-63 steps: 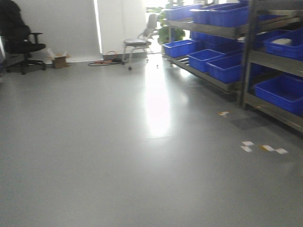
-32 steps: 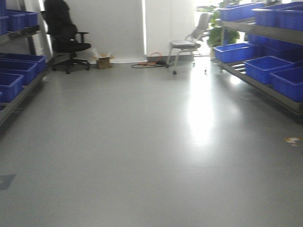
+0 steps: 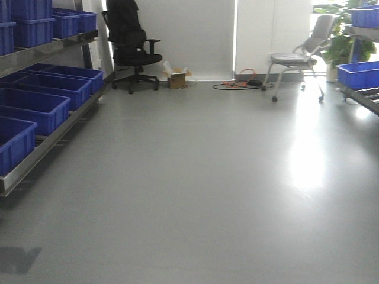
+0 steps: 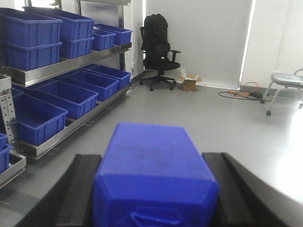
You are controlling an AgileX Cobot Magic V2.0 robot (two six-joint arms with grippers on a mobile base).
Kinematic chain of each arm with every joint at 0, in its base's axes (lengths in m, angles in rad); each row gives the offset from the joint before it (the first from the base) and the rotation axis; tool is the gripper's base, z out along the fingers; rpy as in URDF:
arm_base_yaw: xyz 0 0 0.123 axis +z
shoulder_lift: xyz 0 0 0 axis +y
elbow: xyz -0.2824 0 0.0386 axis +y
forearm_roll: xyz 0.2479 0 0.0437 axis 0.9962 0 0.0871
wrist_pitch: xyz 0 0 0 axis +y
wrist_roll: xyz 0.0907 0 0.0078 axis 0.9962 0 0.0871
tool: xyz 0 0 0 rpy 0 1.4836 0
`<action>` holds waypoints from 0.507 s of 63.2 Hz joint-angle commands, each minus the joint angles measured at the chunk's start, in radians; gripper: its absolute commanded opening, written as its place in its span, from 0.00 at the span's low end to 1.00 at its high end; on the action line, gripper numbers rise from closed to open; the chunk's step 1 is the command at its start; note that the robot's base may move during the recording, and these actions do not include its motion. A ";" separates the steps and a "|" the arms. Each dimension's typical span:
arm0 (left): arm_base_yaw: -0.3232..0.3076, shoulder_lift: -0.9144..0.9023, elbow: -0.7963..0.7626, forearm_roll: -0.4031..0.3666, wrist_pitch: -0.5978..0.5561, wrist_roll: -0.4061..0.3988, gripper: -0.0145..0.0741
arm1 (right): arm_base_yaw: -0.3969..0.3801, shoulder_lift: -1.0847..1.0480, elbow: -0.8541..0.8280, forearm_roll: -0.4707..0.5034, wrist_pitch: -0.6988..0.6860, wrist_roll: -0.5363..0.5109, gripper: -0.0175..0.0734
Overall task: Pick and sort blue part to right shelf
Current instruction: 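Drive the base up to the shelf of open blue bins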
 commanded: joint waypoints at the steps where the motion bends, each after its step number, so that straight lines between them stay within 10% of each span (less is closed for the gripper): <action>1: -0.004 0.015 -0.028 0.001 -0.091 -0.008 0.48 | -0.002 0.019 -0.030 -0.016 -0.093 -0.008 0.50; 32: -0.006 0.015 -0.028 0.001 -0.091 -0.008 0.48 | -0.002 0.019 -0.030 -0.016 -0.093 -0.008 0.50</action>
